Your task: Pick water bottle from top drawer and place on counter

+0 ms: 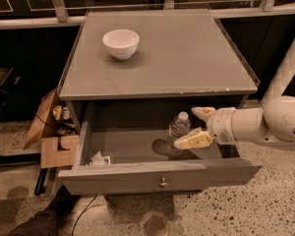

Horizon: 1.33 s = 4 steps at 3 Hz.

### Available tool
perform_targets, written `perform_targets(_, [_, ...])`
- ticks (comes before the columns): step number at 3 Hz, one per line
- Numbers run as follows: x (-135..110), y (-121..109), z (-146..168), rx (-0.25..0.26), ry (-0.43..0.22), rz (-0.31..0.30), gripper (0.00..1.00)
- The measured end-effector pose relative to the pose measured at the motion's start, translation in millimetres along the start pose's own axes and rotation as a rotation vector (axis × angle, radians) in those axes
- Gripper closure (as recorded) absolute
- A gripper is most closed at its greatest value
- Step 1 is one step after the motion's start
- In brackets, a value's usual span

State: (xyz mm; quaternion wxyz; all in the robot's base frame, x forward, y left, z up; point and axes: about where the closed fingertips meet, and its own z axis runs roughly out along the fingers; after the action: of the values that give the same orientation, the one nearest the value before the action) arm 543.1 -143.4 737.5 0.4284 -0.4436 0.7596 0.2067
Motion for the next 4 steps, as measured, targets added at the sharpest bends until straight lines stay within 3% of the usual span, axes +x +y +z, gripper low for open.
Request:
perform_targets(1, [12.9, 2.0, 23.1, -0.012, 0.010, -0.001, 0.22])
perform_targets(3, [10.6, 1.3, 43.9, -0.019, -0.013, -0.004, 0.22])
perform_targets(4, [9.0, 3.9, 53.1, -0.017, -0.033, -0.017, 0.40])
